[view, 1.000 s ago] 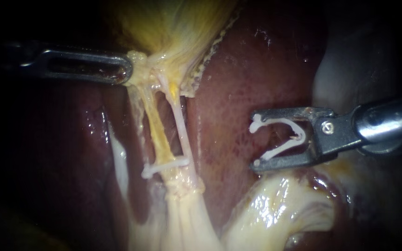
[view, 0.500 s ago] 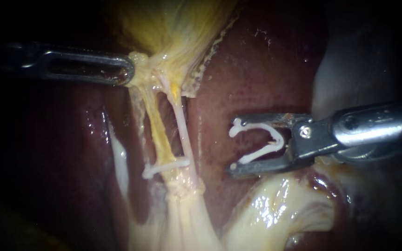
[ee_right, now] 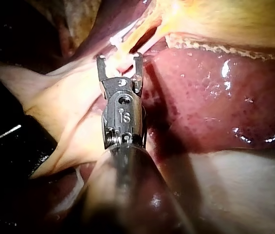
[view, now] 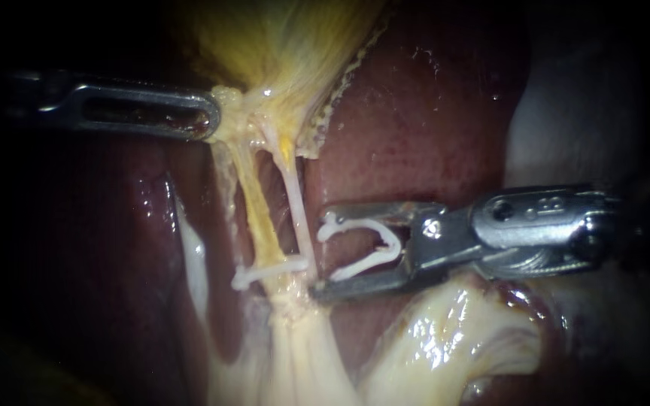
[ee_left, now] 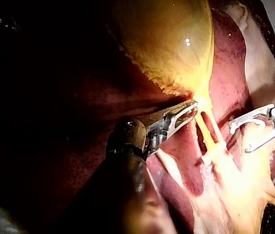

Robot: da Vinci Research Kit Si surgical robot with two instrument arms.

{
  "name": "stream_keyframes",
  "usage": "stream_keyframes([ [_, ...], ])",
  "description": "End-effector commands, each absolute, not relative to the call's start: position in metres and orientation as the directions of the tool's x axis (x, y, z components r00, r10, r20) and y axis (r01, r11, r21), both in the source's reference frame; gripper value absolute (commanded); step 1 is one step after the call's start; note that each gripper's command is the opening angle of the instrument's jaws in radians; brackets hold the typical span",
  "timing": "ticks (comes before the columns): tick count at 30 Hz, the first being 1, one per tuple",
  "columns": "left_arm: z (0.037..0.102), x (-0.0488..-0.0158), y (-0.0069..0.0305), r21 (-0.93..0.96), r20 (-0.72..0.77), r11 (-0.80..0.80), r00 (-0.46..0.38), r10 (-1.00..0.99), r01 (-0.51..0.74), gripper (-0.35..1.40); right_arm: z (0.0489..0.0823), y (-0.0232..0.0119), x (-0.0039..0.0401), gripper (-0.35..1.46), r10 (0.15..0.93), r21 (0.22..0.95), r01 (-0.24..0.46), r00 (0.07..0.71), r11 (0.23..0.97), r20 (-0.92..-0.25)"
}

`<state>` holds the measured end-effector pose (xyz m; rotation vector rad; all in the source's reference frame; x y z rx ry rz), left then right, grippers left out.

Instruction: Clipping second clip left tube

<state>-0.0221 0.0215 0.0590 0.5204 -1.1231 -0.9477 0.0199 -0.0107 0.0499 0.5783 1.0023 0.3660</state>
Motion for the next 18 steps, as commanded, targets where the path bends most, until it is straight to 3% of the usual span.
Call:
stream_keyframes([
  [1, 0.059, -0.0221, 0.0215, 0.766, 0.52, 0.525, 0.122, -0.845, 0.37, -0.35, 0.05, -0.0107, 0.0201, 0.5, 0.544, 0.614, -0.025, 0.496, 0.789, -0.677],
  [18, 0.0591, -0.0222, 0.0214, 0.765, 0.521, 0.525, 0.122, -0.845, 0.372, -0.35, 0.0522, -0.0097, 0.0211, 0.49, 0.643, 0.715, 0.031, 0.411, 0.699, -0.647],
])
